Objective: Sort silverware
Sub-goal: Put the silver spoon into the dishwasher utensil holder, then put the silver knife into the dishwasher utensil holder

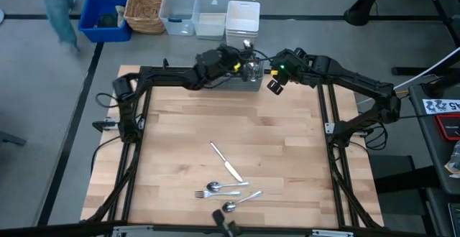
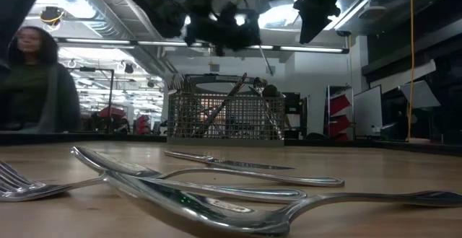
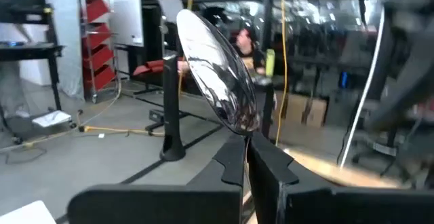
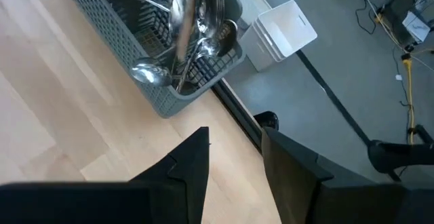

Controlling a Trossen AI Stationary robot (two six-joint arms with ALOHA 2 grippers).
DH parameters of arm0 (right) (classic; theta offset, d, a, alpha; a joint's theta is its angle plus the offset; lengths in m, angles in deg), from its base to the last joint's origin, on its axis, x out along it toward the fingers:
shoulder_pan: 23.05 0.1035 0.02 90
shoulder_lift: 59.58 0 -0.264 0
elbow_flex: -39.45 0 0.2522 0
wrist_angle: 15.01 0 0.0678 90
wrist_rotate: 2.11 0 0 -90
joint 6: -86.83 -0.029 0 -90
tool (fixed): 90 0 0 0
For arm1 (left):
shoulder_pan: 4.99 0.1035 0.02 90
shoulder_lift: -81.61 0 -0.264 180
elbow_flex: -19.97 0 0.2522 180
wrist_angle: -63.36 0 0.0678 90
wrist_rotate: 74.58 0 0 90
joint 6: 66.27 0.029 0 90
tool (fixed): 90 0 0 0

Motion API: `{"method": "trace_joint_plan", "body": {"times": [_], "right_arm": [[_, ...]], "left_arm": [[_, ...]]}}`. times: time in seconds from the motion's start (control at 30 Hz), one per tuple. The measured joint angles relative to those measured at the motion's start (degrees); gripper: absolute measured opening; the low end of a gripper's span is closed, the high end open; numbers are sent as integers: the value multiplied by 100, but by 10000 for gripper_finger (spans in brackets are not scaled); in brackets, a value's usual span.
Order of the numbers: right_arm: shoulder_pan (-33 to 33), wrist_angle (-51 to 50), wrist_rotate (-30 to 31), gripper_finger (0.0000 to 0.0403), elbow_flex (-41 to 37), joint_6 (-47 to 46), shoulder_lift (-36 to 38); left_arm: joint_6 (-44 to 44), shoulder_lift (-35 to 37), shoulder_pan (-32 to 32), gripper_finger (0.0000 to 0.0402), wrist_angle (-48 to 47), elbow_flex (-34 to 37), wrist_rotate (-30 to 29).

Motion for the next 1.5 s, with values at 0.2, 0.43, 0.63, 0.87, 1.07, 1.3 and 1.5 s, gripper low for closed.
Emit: {"method": "trace_joint_plan", "body": {"times": [0.2, 0.43, 0.63, 0.87, 1.07, 1.3, 1.5], "right_arm": [[12, 5, -60, 138, 0, 2, 0], [15, 190, -107, 138, -2, 2, -24], [15, 280, -108, 138, -2, -2, -24], [15, 280, -108, 138, -2, 1, -24], [15, 278, -109, 138, -2, 2, -24], [15, 276, -109, 138, -2, 3, -24], [15, 275, -214, 138, -2, 4, -24]], "left_arm": [[1036, -747, -9, 2, 16, -339, 52], [1747, -1241, -50, 23, 62, -373, 23], [1844, -1265, -158, 51, 22, -371, 11], [1891, -1263, -225, 95, -4, -386, 52], [1621, -1202, -232, 111, 27, -413, 52], [1506, -1194, -247, 111, 44, -807, 50], [1518, -1186, -245, 111, 33, -1130, 48]]}}
